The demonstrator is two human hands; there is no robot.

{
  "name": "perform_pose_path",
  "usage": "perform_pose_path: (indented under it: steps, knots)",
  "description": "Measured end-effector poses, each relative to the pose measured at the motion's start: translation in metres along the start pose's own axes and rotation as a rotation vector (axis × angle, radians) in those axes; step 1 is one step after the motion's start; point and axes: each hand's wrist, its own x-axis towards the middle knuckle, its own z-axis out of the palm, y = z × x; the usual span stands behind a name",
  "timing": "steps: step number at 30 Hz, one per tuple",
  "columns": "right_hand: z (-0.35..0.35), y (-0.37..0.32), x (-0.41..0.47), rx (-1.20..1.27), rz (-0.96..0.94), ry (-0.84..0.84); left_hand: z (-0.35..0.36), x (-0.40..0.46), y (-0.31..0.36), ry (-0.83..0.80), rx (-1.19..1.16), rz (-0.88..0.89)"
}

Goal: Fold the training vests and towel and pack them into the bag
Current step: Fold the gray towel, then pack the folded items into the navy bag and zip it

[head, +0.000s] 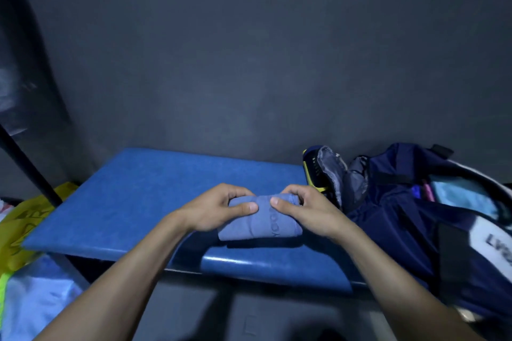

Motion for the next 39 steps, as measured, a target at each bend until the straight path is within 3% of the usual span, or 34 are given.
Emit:
perform_pose_path:
  steps: [7,11,14,19,24,28,33,39]
  knots:
    - [-0.083,-0.063,-0.064,-0.557,0.01,-0.157,0.048,0.025,0.084,-0.007,0.061,0.257]
    - [-0.124,-0.074,-0.119,-0.653,-0.032,0.026,0.088,0.044,0.121,0.139,-0.01,0.379]
    - [-0.151,-0.061,-0.172,-0.553,-0.033,0.214,0.12,0.06,0.156,0.098,-0.063,0.379]
    - [-0.166,-0.041,-0.211,-0.372,0.065,0.251,0.16,0.077,0.205,0.037,-0.115,0.464]
    - [-0.19,-0.029,-0.231,-0.204,0.044,0.266,0.207,0.101,0.24,0.006,-0.069,0.534]
    - [-0.233,0.007,-0.264,-0.033,0.236,0.324,0.229,0.132,0.237,0.004,-0.033,0.515]
    - [-0.294,0.053,-0.286,0.219,0.67,0.574,0.24,0.185,0.228,0.058,0.271,0.376]
    - [-0.325,0.09,-0.249,0.288,0.8,0.496,0.29,0.243,0.249,-0.21,0.592,0.302]
